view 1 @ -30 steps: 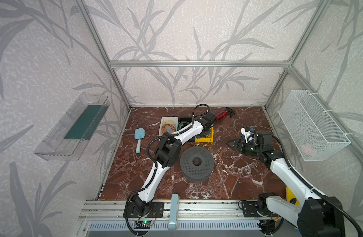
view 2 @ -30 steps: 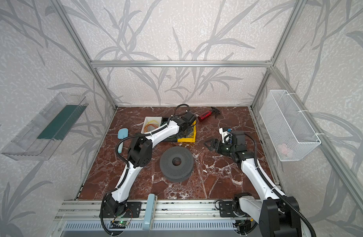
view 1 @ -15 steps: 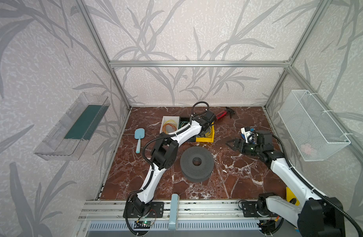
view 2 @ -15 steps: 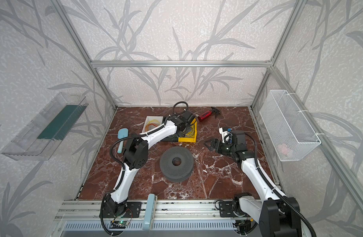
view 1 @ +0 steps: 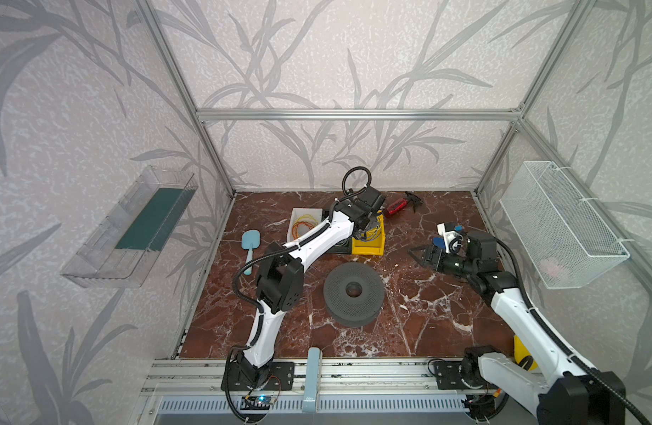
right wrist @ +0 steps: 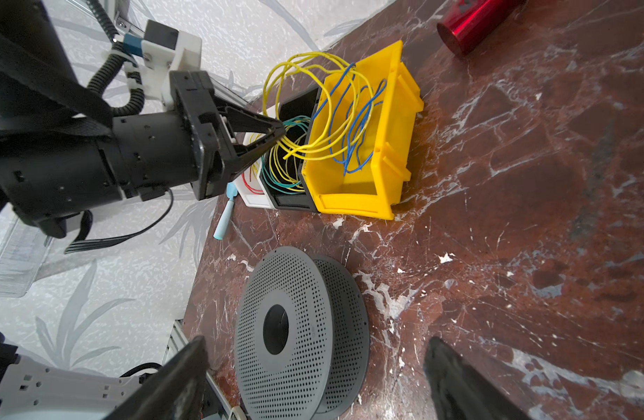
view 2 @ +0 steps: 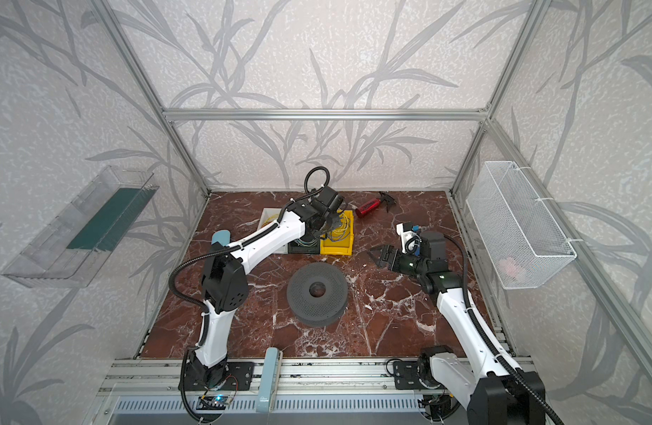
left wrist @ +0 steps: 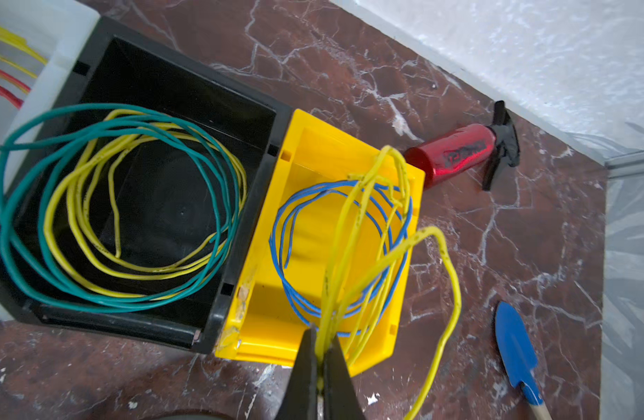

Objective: Wrap the cables
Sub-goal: 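Close the left gripper on the yellow wire and lift it out, then hold yellow wire up with left gripper while right gripper nears yellow bin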

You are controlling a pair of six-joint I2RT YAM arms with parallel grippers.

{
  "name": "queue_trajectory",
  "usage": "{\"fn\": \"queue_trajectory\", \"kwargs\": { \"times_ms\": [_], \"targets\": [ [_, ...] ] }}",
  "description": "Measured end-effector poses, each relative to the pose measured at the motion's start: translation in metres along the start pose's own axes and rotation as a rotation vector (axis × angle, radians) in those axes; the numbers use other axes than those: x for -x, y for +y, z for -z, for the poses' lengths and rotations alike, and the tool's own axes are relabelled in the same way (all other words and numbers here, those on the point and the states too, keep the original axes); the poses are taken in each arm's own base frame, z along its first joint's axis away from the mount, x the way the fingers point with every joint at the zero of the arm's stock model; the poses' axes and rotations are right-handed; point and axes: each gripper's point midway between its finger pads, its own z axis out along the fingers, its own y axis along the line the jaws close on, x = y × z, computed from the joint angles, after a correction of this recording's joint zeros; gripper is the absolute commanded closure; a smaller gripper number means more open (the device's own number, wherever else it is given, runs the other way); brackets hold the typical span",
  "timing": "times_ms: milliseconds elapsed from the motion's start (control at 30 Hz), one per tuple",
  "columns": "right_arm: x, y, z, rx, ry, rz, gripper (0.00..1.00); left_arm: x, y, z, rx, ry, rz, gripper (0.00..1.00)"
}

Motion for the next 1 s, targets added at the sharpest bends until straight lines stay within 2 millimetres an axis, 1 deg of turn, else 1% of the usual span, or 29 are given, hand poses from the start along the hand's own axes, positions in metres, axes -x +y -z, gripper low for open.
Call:
{"fn": "queue_trajectory", "kwargs": {
  "times_ms": [133, 267, 367, 467, 633, 767, 867, 1000],
  "targets": [
    [0.006, 0.003, 0.002, -0.002, -0.016, 0.010, 0.09, 0.006, -0.007, 0.025, -0.054, 0.003, -0.028, 1.00],
    [0.008, 0.005, 0.003, 0.000, -0.022, 0.014, 0.09, 0.012, -0.007, 0.052, -0.095, -0.009, -0.066, 1.00],
    [0.008, 0.005, 0.003, 0.001, -0.024, 0.009, 0.09, 0.014, -0.005, 0.065, -0.118, -0.016, -0.101, 1.00],
    [0.009, 0.006, 0.003, 0.002, -0.026, 0.007, 0.09, 0.011, -0.005, 0.069, -0.136, -0.004, -0.133, 1.00],
    [0.007, 0.001, -0.001, -0.005, -0.012, -0.005, 0.10, 0.006, -0.009, 0.067, -0.176, 0.034, -0.157, 1.00],
    [0.008, -0.003, -0.007, -0.006, -0.006, -0.007, 0.10, 0.000, -0.003, 0.064, -0.179, 0.049, -0.163, 1.00],
    [0.009, -0.005, -0.017, 0.001, 0.003, 0.000, 0.10, 0.000, 0.004, 0.067, -0.172, 0.049, -0.167, 1.00],
    [0.000, -0.011, -0.041, 0.009, 0.058, -0.004, 0.11, 0.012, 0.009, 0.073, -0.185, 0.018, -0.152, 1.00]
  ]
}}
